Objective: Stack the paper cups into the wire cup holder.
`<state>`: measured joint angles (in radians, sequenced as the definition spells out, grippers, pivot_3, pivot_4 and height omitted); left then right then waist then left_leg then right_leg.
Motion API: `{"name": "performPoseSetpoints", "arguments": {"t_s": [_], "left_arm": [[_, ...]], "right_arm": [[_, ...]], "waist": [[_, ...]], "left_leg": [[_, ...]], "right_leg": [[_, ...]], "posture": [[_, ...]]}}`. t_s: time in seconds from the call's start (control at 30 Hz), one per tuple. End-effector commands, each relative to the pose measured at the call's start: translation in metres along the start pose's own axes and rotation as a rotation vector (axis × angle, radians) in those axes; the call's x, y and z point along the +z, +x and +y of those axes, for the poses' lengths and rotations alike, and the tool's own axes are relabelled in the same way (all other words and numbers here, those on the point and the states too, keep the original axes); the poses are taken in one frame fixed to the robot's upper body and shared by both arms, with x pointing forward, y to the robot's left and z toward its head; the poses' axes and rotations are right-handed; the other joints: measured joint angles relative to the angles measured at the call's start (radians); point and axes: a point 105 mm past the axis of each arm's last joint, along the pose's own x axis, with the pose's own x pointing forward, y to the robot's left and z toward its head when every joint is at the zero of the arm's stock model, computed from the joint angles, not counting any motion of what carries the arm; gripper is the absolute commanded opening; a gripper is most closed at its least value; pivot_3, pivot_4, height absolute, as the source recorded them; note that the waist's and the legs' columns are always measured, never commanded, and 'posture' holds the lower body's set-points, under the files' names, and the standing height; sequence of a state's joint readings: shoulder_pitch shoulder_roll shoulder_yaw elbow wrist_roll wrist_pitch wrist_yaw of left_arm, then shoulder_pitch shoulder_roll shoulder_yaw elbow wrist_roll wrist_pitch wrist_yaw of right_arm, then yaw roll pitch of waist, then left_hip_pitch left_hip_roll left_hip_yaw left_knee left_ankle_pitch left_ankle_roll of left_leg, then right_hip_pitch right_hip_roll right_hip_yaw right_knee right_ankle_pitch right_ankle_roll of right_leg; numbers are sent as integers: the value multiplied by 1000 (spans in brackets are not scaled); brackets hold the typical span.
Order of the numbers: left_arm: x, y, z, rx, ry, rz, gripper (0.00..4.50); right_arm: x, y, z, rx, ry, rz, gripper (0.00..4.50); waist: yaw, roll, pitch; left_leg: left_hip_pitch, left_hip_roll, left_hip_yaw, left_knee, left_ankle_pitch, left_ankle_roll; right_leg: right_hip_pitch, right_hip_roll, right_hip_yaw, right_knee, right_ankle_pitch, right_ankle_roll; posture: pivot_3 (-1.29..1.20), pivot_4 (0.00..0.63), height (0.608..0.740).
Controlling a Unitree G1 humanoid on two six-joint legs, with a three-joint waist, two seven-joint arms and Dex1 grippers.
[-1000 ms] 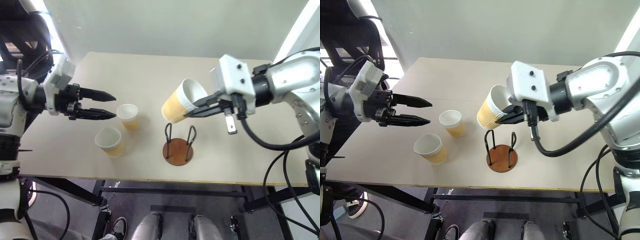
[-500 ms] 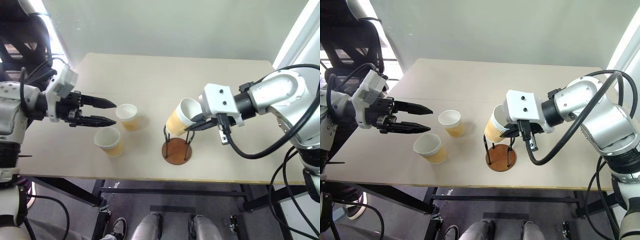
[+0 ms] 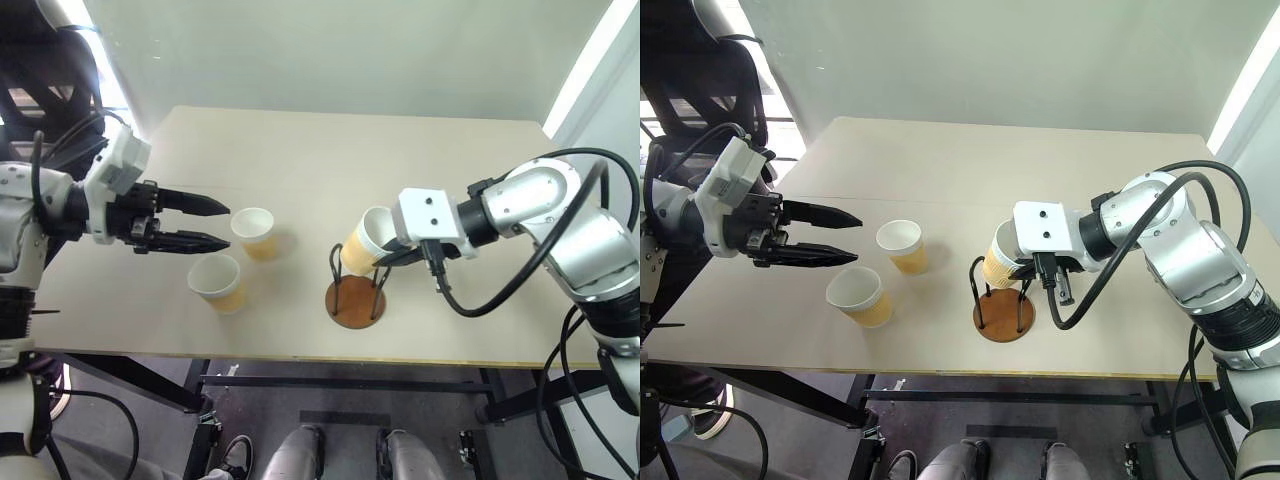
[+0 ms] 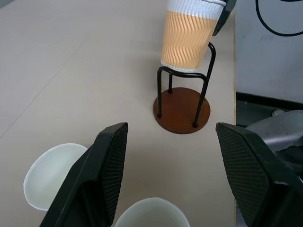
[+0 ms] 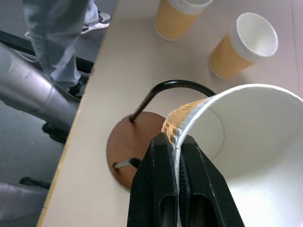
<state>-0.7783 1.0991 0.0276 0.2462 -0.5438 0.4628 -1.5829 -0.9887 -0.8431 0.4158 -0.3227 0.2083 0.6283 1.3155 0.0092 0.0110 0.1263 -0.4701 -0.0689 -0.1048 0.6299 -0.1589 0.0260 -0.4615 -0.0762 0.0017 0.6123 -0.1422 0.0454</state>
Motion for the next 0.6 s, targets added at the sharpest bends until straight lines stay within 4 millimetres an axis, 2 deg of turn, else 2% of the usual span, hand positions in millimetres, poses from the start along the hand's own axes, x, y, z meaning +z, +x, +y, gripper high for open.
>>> {"name": "performPoseSetpoints", "arguments": {"t_s": [0.03,0.17,0.6], "left_arm": [[12,-8,-4,5,48,-3,3179],[12,-8,-3,9,49,-2,3179],[11,-8,-4,19,49,0,3179]], "right_arm": [[6,0,2,3,-39,-6,25],[14,2,5,16,-46,-33,25],[14,8,8,27,-62,-26,25]], "waist": [[0,0,0],[0,0,0],[0,0,0]], "left_leg": [[0,0,0,0,0,0],[0,0,0,0,0,0],[0,0,0,0,0,0]], "right_leg": [[0,0,0,0,0,0],[0,0,0,0,0,0],[0,0,0,0,0,0]], "posture": [[0,150,740],[0,150,740],[0,150,740]]}}
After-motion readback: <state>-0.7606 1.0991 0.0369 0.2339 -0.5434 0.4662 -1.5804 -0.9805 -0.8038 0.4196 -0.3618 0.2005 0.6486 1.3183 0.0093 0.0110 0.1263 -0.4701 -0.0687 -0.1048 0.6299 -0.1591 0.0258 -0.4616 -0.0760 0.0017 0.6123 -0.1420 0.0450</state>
